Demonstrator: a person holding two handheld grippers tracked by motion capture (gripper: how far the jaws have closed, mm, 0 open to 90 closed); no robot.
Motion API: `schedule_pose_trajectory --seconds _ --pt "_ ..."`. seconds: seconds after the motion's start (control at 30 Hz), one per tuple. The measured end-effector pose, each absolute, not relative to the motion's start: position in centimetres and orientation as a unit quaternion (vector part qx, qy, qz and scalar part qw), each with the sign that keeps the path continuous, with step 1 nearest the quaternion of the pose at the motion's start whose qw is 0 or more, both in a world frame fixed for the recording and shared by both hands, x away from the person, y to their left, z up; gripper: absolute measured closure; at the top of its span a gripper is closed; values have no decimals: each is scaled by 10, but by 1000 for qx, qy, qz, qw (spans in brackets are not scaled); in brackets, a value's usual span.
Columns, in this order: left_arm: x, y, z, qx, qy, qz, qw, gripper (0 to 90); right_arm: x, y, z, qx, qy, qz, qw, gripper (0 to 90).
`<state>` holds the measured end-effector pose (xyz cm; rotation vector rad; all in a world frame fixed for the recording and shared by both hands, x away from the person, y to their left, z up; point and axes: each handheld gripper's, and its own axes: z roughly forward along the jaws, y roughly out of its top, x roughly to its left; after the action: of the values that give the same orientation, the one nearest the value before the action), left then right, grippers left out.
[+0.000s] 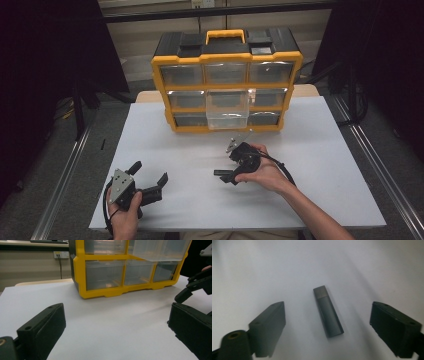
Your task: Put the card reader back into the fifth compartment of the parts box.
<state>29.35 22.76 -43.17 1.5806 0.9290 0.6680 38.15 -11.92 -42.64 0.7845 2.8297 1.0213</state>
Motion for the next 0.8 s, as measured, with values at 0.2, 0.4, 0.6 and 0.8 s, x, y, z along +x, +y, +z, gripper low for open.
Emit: schedule_pose_trajectory --seconds 0.2,0.4,0.6,0.8 --pt "294 228 -432 672 395 283 559 13 389 -112 -428 243 923 298 6 247" --pt "294 227 -432 671 395 284 559 13 391 -107 -431 229 935 271 11 361" --pt "294 227 -433 672 395 284 559 13 391 -102 -432 222 940 257 21 450" --pt "294 226 -433 674 394 284 557 13 389 -98 -430 218 949 225 23 582"
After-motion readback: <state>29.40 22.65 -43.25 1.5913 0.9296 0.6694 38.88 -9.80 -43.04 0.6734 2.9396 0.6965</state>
